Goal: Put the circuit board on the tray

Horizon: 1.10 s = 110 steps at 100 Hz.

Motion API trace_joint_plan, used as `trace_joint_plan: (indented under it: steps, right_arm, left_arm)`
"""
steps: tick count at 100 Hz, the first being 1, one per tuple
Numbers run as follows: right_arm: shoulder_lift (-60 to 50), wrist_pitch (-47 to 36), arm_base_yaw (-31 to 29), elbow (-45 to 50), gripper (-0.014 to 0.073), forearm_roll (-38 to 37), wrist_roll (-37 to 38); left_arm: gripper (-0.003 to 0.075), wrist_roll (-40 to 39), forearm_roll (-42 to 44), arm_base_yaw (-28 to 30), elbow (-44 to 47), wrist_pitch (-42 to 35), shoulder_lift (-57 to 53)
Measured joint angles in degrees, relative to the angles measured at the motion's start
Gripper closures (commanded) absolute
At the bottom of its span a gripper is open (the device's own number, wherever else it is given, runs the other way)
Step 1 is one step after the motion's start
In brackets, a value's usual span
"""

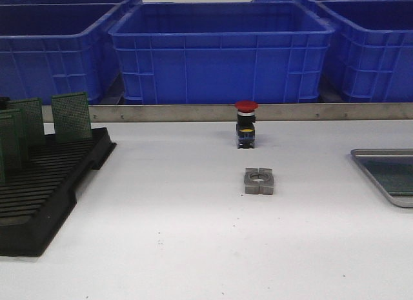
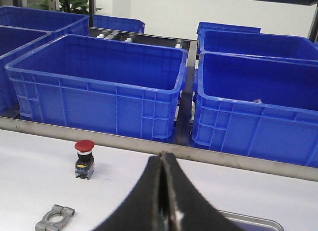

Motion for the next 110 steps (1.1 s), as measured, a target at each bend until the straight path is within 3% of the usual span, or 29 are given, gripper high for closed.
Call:
trace_joint_plan:
  steps: [12,23,53,94,110]
  right_arm:
    - [0.0,0.0,0.0,0.0,0.0662,0.0,0.0]
    - [0.0,0.0,0.0,0.0,0.0662,0.0,0.0]
    - [0.0,-0.09,0.0,0.0,0.0662,0.0,0.0]
    - [0.0,-0.09,0.0,0.0,0.0662,0.0,0.0]
    - [0.0,-0.09,0.0,0.0,0.0662,0.0,0.0]
  left_arm:
    - [0.0739,-23.08,22.86,0.0,2.04,0.35,-3.15]
    - [0.0739,-31.88,32.01,0.0,5.74,0.44,-7.22]
    - [0.0739,-34.63,36.81,0.1,18.11,0.58,-18.33]
    - [0.0739,-36.7,40.29,0.49,18.38,0.32,-18.33]
    - [0.0739,-36.7,40.63,3.76,18.38,0.32,-18.33]
